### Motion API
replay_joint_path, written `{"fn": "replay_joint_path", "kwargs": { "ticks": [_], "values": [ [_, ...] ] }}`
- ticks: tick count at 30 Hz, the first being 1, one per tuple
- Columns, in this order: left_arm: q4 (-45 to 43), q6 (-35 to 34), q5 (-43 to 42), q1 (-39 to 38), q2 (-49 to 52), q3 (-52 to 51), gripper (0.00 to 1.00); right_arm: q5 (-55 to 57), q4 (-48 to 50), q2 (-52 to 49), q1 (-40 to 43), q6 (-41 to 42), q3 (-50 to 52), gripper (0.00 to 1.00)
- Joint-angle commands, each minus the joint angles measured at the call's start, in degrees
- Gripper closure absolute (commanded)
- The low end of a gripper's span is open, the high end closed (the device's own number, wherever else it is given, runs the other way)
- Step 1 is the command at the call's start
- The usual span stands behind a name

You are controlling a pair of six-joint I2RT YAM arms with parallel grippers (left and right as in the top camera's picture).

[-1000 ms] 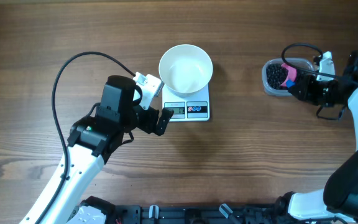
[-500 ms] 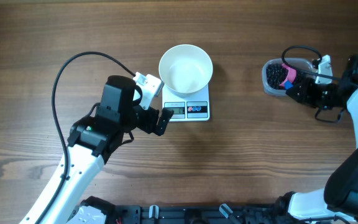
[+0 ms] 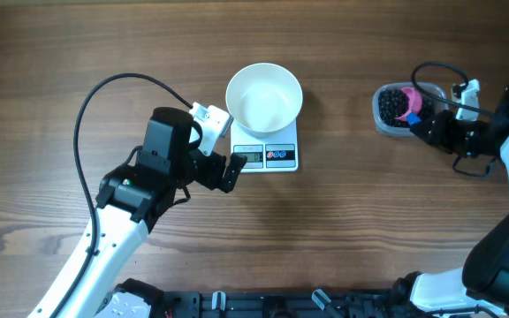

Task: Scoop item into bowl and weigh 150g on scale
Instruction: 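Drag the scoop through the black beans with the right gripper to fill it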

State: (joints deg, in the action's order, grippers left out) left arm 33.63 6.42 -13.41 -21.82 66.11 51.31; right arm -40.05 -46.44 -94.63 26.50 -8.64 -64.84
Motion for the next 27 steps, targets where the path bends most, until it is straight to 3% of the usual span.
{"fn": "replay_joint_path", "kwargs": {
  "ticks": [1, 27],
  "values": [
    [0.02, 0.83, -0.5, -0.2, 0.44, -0.33, 0.0, -2.86, 0.37, -0.76, 0.81, 1.2, 0.63, 0.96],
    [0.04, 0.83, -0.5, -0.2, 0.44, -0.33, 0.0, -6.6, -0.07, -0.79, 1.05, 5.25, 0.74, 0.96]
  ]
}}
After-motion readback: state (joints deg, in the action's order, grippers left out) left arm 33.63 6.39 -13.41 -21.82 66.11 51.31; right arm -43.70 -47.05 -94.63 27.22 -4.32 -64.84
